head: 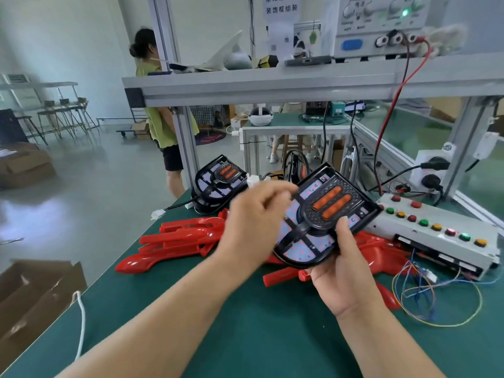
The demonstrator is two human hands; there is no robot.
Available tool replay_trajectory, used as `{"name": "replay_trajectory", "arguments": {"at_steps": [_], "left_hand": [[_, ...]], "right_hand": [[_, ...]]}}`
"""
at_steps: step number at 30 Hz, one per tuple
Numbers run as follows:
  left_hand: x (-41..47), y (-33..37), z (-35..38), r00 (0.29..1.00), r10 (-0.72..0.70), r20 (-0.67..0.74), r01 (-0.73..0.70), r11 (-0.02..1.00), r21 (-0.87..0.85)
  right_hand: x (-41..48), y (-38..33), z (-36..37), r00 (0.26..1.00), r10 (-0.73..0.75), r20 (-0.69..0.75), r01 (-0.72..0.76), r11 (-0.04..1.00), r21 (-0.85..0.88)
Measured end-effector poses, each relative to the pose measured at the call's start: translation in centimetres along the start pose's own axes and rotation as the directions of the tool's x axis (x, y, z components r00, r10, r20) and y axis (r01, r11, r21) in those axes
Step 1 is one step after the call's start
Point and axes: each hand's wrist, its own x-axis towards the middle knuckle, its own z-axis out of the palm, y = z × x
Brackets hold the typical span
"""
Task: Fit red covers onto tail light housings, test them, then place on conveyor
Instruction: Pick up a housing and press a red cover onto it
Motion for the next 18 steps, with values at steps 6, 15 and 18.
{"name": "replay_trajectory", "arguments": {"at_steps": [6, 15, 18], "left_hand": [[2.4, -3.8, -3.5, 0.894, -0.349, -0.281, 0.315, 0.935, -0.160], [3.1, -5.2, -2.2, 0.715, -0.695, 0.073, 0.688, 0.681, -0.251], [4.7, -4.8, -1.3, 0.671, -0.712, 0.206, 0.739, 0.620, -0.265]], "right_hand": [[0.6, -0.7, -0.7, 1.000, 0.023, 0.011, -0.023, 1.000, -0.004], [0.1, -1.6, -1.0, 0.981, 0.151, 0.120, -0.134, 0.981, -0.138], [-0.2, -1.1, -1.1, 0.970, 0.201, 0.136, -0.164, 0.956, -0.244]]}}
